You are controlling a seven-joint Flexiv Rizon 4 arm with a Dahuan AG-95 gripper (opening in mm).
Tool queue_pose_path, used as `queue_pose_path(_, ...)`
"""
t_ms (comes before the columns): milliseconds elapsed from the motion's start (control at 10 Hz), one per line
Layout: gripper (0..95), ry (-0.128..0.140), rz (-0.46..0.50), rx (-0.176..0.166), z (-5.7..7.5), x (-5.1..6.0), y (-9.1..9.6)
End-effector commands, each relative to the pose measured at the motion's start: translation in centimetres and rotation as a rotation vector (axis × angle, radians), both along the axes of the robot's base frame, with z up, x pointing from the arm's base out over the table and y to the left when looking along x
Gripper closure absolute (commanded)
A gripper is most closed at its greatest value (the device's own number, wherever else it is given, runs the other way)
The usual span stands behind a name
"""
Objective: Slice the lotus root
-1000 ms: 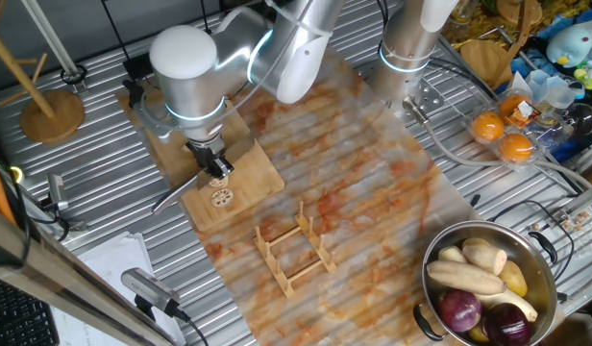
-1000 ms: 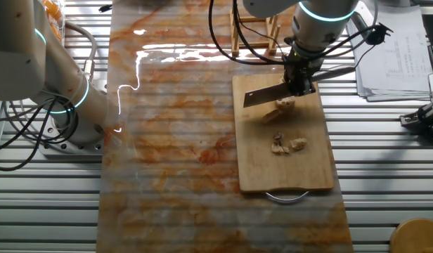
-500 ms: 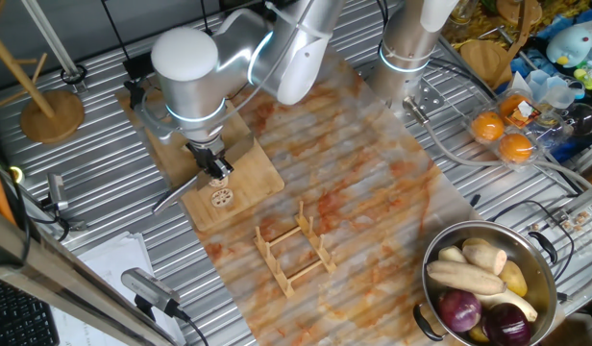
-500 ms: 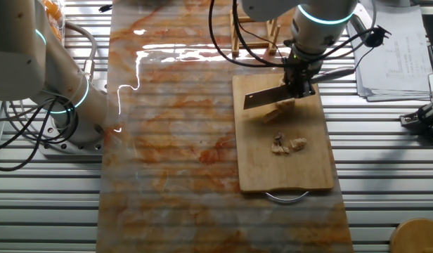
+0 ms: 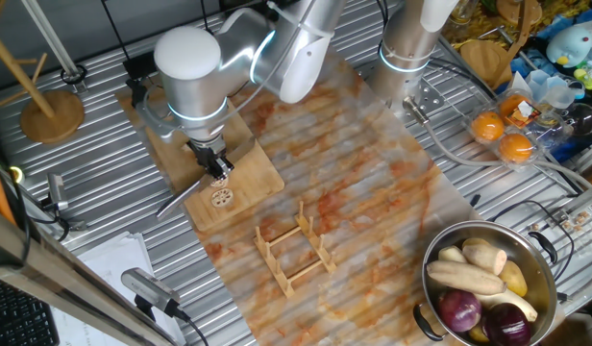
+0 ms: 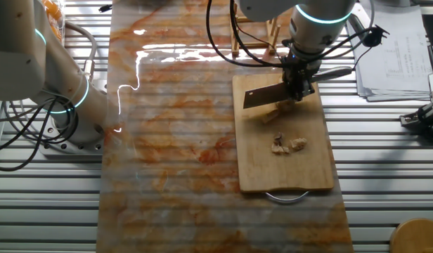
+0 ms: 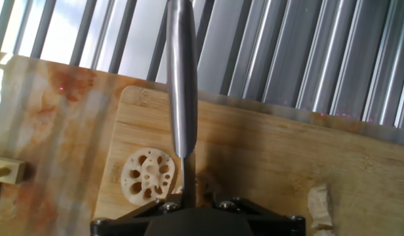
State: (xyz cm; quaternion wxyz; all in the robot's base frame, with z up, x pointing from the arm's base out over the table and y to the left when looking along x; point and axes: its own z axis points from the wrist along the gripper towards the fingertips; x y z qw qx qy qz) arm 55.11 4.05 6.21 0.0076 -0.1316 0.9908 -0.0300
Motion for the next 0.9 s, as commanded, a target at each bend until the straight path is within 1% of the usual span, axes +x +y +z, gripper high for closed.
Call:
queue_pose_path(100, 95.0, 0.001, -0.011, -0.004, 0.06, -0.05, -0.13)
queue_pose_path(300, 95.0, 0.000, -0.026, -0.002, 0.32, -0.05, -0.38)
queue_pose_path(400, 95.0, 0.007, -0.035, -0.001, 0.58, 0.08, -0.52)
queue_pose_path(900, 95.0, 0.018, -0.051, -0.001, 0.49, 0.13, -0.65)
